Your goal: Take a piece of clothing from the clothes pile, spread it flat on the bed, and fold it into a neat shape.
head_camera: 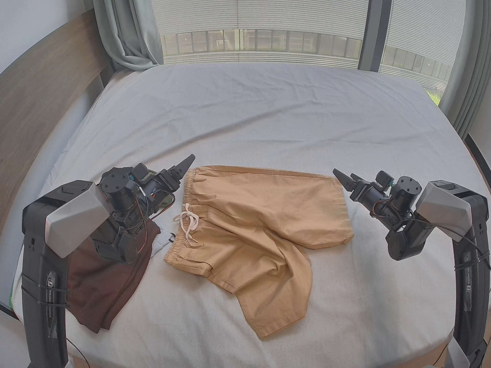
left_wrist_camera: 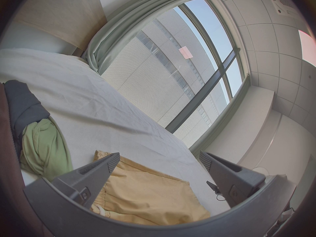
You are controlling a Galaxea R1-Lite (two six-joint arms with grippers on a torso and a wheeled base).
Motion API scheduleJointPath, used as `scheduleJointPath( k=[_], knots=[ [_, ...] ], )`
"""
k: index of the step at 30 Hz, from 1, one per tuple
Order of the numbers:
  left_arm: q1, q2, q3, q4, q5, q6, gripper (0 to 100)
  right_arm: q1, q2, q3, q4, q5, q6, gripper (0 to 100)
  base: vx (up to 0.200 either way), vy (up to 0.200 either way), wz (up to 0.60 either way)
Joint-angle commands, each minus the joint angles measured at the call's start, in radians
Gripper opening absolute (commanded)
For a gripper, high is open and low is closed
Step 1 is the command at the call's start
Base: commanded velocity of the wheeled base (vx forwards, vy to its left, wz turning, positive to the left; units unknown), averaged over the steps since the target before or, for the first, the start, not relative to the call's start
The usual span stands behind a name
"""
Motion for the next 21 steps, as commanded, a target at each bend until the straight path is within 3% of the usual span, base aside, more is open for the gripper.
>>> scheduleJointPath(
  k=[1, 5, 7, 8, 13, 21],
  knots=[
    [-0.001, -0.092, 0.124, -0.012, 0.016, 0.007, 100, 0.039, -0.108, 0.176, 0.001, 0.004, -0.047, 100, 0.0, 0.0, 0.0],
    [-0.001, -0.227, 0.32, -0.014, -0.041, 0.015, 100, 0.076, -0.215, 0.372, 0.004, 0.02, -0.097, 100, 0.0, 0.0, 0.0],
    [0.0, -0.239, 0.338, -0.014, -0.05, 0.015, 100, 0.079, -0.224, 0.387, 0.004, 0.023, -0.099, 100, 0.0, 0.0, 0.0],
    [0.016, -0.337, 0.473, -0.012, -0.139, 0.026, 100, 0.105, -0.28, 0.507, 0.004, 0.058, -0.105, 100, 0.0, 0.0, 0.0],
    [0.069, -0.452, 0.68, -0.012, -0.269, 0.104, 100, 0.128, -0.319, 0.677, 0.004, 0.078, -0.131, 100, 0.0, 0.0, 0.0],
    [0.106, -0.46, 0.722, -0.012, -0.292, 0.176, 100, 0.131, -0.292, 0.733, 0.005, 0.104, -0.175, 100, 0.0, 0.0, 0.0]
  ],
)
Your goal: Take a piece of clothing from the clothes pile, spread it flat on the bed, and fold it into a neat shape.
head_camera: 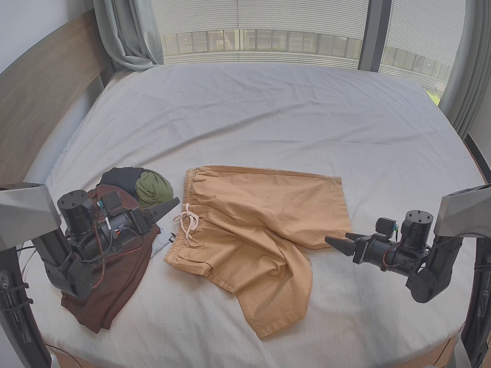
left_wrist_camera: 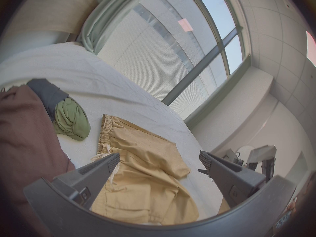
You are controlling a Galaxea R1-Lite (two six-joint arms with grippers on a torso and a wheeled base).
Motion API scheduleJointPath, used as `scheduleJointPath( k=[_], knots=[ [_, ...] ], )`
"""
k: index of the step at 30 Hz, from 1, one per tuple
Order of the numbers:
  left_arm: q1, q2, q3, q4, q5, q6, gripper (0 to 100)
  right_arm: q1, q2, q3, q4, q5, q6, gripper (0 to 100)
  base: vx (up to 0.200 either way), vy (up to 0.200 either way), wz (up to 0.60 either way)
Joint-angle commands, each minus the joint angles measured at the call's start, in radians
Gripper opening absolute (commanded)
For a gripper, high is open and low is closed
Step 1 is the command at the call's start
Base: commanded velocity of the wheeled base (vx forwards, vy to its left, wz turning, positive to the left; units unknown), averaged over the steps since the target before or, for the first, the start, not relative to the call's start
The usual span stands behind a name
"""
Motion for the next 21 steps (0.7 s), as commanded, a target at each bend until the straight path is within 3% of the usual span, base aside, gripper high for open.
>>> scheduleJointPath(
  k=[1, 7, 12, 21],
  knots=[
    [0.026, -0.072, 0.062, 0.001, -0.011, 0.014, 100, 0.019, -0.028, 0.071, 0.001, 0.012, -0.01, 100, 0.0, 0.0, 0.0],
    [0.026, -0.056, 0.08, 0.001, -0.011, 0.015, 100, 0.036, 0.044, 0.067, 0.001, 0.012, -0.002, 100, 0.0, 0.0, 0.0],
    [0.016, -0.042, 0.083, 0.001, -0.009, 0.021, 100, 0.051, 0.085, 0.047, 0.0, 0.023, 0.068, 100, 0.0, 0.0, 0.0],
    [0.017, 0.006, 0.079, 0.001, -0.009, 0.106, 100, 0.072, 0.171, 0.002, 0.0, 0.021, 0.141, 100, 0.0, 0.0, 0.0]
  ],
)
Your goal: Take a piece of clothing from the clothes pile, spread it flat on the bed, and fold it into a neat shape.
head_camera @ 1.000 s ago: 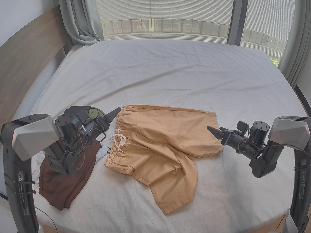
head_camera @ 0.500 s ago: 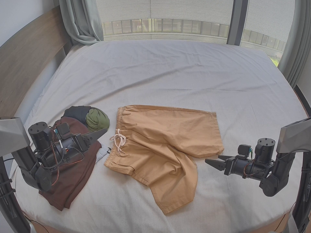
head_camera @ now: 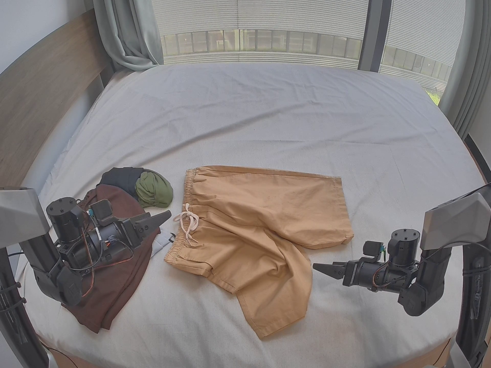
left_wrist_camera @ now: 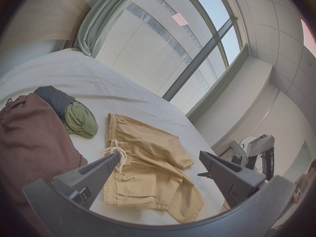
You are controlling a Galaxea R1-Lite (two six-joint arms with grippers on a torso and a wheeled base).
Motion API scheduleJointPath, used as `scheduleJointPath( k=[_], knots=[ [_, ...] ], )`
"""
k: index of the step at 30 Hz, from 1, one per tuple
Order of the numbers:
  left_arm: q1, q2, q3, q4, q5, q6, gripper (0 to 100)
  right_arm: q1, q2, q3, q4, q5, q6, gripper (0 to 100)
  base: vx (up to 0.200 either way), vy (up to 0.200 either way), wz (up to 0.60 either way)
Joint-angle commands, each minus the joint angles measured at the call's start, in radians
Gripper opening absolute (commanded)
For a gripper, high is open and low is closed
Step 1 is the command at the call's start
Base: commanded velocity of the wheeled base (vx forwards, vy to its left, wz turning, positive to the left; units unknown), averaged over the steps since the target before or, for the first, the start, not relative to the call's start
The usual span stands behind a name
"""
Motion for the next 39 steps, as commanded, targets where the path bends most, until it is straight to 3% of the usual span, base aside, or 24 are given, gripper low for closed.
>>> scheduleJointPath(
  k=[1, 35, 36, 39],
  knots=[
    [-0.001, 0.025, -0.002, 0.0, 0.001, 0.006, 100, 0.011, 0.058, -0.017, -0.001, -0.001, 0.027, 100, 0.0, 0.0, 0.0],
    [-0.001, 0.033, -0.002, -0.002, 0.001, 0.005, 100, 0.063, 0.159, -0.126, -0.005, -0.01, 0.124, 100, 0.0, 0.0, 0.0],
    [-0.001, 0.033, -0.002, -0.002, 0.001, 0.005, 100, 0.063, 0.159, -0.132, -0.007, -0.01, 0.129, 0, 0.0, 0.0, 0.0],
    [-0.003, 0.034, -0.001, -0.002, 0.001, 0.005, 100, 0.065, 0.158, -0.141, -0.007, -0.01, 0.133, 0, 0.0, 0.0, 0.0]
  ],
)
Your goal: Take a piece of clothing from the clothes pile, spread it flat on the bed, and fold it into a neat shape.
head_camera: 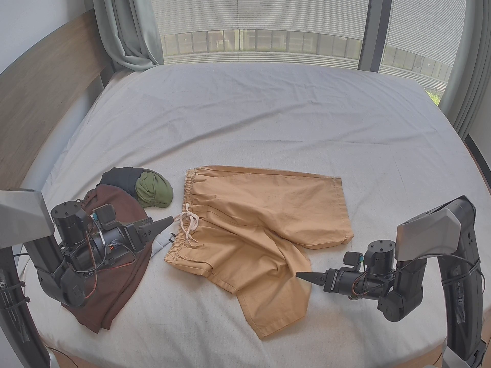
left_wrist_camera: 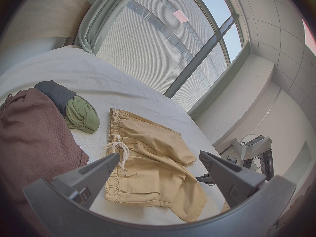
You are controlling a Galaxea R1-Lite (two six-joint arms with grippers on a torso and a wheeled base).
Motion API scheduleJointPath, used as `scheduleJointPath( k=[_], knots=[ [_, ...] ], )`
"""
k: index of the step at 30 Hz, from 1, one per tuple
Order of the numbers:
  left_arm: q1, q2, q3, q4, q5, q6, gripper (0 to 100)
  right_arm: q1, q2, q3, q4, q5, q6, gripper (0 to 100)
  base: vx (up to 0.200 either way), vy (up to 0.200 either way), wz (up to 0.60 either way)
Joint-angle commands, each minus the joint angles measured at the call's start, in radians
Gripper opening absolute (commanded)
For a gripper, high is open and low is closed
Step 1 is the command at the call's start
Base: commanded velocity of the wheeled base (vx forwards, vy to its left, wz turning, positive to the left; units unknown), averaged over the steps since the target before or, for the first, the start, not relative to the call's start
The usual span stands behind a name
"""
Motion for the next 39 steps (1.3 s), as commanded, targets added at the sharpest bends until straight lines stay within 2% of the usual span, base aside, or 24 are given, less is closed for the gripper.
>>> scheduleJointPath(
  k=[1, 6, 16, 21, 24, 30, 36, 37, 39],
  knots=[
    [0.0, 0.003, 0.001, 0.0, 0.0, -0.001, 100, 0.004, 0.004, -0.007, -0.001, 0.001, 0.001, 0, 0.0, 0.0, 0.0],
    [0.0, 0.003, 0.0, 0.0, 0.0, -0.004, 100, 0.006, -0.025, 0.01, -0.003, 0.001, 0.001, 0, 0.0, 0.0, 0.0],
    [0.0, 0.017, -0.002, 0.0, -0.002, -0.004, 100, 0.006, -0.221, 0.063, 0.001, 0.004, 0.013, 0, 0.0, 0.0, 0.0],
    [-0.001, 0.017, 0.0, 0.0, -0.002, -0.004, 100, 0.007, -0.232, 0.062, 0.001, 0.005, 0.008, 0, 0.0, 0.0, 0.0],
    [-0.003, 0.017, 0.003, 0.0, -0.002, -0.004, 100, 0.004, -0.2, 0.053, 0.001, 0.002, -0.021, 0, 0.0, 0.0, 0.0],
    [-0.001, 0.025, 0.003, 0.0, -0.002, -0.002, 100, -0.01, -0.126, 0.033, 0.001, -0.013, -0.131, 0, 0.0, 0.0, 0.0],
    [-0.003, 0.033, 0.001, 0.0, 0.0, -0.001, 100, -0.021, -0.097, 0.03, -0.003, -0.019, -0.159, 0, 0.0, 0.0, 0.0],
    [-0.003, 0.033, 0.001, 0.0, 0.0, -0.001, 100, -0.028, -0.098, 0.03, -0.001, -0.021, -0.16, 100, 0.0, 0.0, 0.0],
    [-0.001, 0.034, 0.001, 0.0, 0.0, -0.001, 100, -0.045, -0.1, 0.037, 0.001, -0.022, -0.163, 100, 0.0, 0.0, 0.0]
  ],
)
